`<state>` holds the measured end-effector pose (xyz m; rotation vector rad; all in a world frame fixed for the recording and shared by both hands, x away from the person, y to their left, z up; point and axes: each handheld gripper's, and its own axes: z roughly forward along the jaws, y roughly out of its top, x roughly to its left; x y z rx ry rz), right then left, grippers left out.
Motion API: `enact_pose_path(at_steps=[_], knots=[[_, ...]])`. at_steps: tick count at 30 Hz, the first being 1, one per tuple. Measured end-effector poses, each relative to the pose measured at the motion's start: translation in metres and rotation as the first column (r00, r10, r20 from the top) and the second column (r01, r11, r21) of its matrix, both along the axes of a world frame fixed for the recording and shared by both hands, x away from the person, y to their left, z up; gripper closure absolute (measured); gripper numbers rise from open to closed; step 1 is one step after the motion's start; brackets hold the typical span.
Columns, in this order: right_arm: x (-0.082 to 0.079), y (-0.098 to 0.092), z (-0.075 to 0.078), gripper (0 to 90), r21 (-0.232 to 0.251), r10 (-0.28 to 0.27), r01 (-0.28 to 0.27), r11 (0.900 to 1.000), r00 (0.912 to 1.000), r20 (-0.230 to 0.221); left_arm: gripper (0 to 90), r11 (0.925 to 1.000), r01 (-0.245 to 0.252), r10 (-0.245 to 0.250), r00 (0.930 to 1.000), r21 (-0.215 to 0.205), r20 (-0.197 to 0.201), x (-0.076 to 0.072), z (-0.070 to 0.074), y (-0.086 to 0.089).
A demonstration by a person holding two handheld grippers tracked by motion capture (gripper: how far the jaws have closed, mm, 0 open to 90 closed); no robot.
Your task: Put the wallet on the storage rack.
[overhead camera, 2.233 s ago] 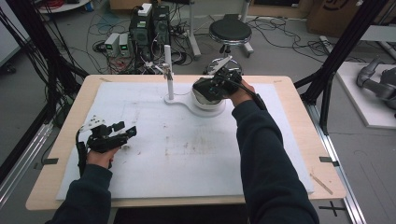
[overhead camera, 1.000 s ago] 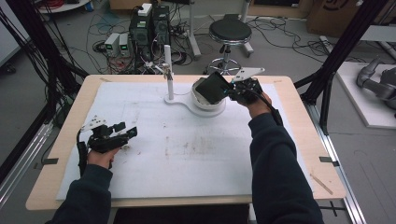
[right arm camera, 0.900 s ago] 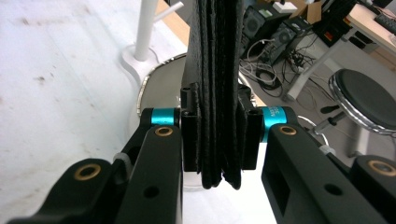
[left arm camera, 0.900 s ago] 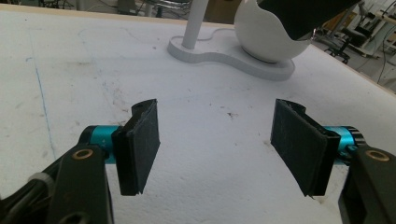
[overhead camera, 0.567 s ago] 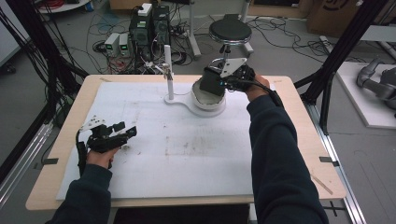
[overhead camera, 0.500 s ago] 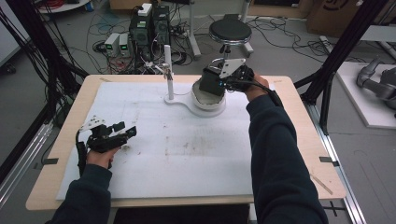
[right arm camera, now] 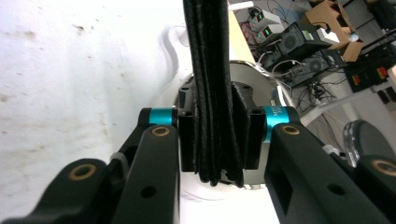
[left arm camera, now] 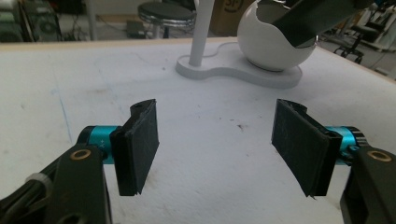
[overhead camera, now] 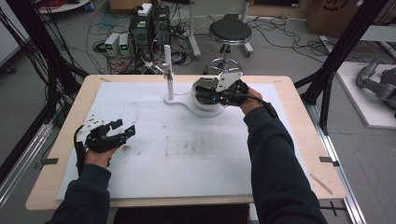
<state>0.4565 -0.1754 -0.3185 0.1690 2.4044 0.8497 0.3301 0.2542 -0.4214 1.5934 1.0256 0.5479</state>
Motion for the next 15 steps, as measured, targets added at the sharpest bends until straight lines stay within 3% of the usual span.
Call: enact_pose_path(at_steps=[6, 9, 12, 15], knots=[[-0.007, -0.002, -0.012, 67.3, 0.075, -0.015, 0.019, 0.997, 0.9988, -0.047, 31.8, 0.9966, -0.005, -0.003, 0.9956, 0.082, 0.094, -0.002, 0.001, -0.002], [-0.007, -0.005, -0.018, 57.4, 0.124, -0.043, 0.055, 0.991, 0.9939, -0.102, 31.8, 0.9965, -0.005, -0.002, 0.9958, 0.083, 0.091, -0.002, 0.001, -0.002], [-0.006, -0.005, -0.023, 48.4, 0.122, -0.082, 0.102, 0.987, 0.9835, -0.161, 31.8, 0.9970, -0.006, -0.001, 0.9964, 0.078, 0.085, -0.002, 0.001, -0.002], [-0.009, -0.007, -0.017, 44.7, 0.177, -0.068, 0.098, 0.979, 0.9834, -0.169, 31.8, 0.9971, 0.000, -0.006, 0.9970, 0.076, 0.077, -0.001, 0.001, -0.002]])
